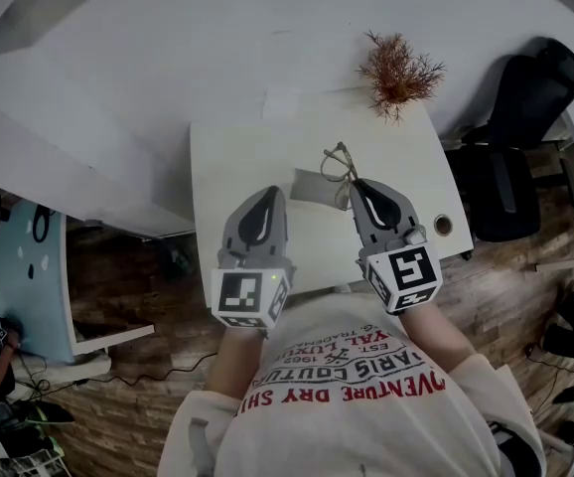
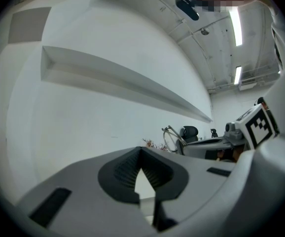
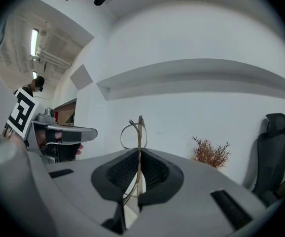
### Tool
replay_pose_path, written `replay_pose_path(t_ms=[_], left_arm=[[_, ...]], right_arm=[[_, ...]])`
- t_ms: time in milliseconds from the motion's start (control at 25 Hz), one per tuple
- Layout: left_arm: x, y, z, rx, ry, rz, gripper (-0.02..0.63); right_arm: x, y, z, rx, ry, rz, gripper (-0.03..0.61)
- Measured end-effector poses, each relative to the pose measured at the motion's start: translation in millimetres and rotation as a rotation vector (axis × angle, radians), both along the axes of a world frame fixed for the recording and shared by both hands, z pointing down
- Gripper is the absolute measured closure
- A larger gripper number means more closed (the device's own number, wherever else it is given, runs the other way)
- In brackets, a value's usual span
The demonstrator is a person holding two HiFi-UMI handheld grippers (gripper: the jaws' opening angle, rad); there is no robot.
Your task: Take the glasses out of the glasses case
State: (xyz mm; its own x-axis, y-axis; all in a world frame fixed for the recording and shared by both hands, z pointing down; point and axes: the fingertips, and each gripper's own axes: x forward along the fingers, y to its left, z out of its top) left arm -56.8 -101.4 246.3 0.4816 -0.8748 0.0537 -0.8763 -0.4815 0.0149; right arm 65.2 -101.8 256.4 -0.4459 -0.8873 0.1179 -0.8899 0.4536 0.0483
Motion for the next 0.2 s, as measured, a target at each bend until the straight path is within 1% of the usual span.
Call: replay_pose_path(t_ms=[200], left_arm=[[-3.1,1.0,3.4,-0.004,-0.001,-0.001,0.617]], right_arm=[[-1.3,-0.7,1.2,-0.006,-0.020,-0.002,0.555]])
